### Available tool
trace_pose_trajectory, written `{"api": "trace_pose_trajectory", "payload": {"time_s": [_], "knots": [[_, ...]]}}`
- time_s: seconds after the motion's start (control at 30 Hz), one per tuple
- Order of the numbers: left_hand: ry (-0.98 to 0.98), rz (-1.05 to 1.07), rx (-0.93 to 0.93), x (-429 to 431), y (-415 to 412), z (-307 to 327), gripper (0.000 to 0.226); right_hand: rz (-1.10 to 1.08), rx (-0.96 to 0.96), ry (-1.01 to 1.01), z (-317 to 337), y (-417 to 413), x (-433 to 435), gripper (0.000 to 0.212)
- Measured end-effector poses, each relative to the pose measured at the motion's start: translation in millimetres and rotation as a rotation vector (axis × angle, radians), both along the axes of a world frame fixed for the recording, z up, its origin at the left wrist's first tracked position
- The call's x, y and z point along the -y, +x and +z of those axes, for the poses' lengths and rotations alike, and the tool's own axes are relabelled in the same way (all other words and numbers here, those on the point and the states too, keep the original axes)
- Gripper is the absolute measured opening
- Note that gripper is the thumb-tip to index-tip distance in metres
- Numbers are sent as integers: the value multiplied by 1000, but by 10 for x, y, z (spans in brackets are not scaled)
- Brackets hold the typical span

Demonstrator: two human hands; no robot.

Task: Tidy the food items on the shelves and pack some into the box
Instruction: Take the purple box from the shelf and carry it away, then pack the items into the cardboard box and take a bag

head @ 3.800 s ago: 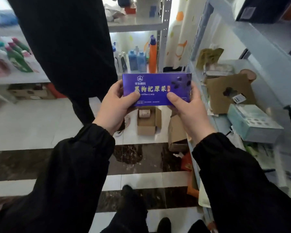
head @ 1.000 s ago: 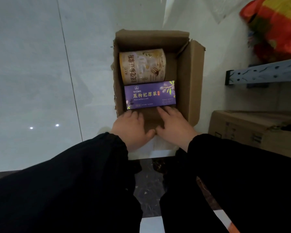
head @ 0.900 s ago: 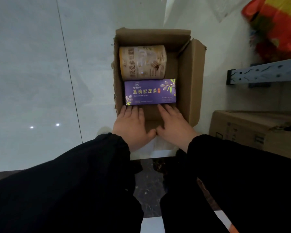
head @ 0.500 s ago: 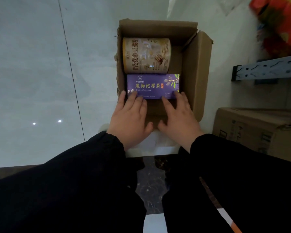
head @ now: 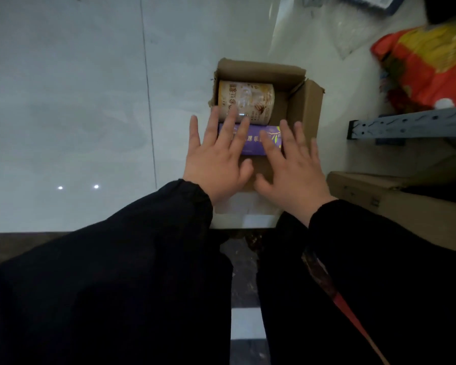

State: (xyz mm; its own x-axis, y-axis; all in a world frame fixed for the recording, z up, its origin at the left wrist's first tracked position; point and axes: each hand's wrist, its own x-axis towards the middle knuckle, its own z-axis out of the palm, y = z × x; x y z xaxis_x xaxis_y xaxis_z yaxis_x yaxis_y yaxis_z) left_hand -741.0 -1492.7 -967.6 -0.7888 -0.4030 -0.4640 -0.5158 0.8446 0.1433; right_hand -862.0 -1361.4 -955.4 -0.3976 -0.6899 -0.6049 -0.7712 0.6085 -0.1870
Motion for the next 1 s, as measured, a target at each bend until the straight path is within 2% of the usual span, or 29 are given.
{"api": "trace_pose_trajectory", "payload": {"time_s": [0.17,0.5,0.63,0.77,0.9,1.0], "knots": [[-11,25,-56,242,153,1442,79,26,-39,-66,1519,97,151,91],[-109,-18,-196,986,294,5162,77,-91,-104,-297,5062,304,682,89],[-163,-54,-287,1130,328,6400,79,-112,-180,-396,6322,377,770,86],[-204,-97,-331,1086,329,7333,73,-205,-235,-516,7255,471,686,82],[-224,-139,-399,737,390,8039,73,-261,-331,-521,7898,654,381,77],[-222,-198,-492,368,563,8475,79,-334,-366,-564,8272,896,-43,83]]}}
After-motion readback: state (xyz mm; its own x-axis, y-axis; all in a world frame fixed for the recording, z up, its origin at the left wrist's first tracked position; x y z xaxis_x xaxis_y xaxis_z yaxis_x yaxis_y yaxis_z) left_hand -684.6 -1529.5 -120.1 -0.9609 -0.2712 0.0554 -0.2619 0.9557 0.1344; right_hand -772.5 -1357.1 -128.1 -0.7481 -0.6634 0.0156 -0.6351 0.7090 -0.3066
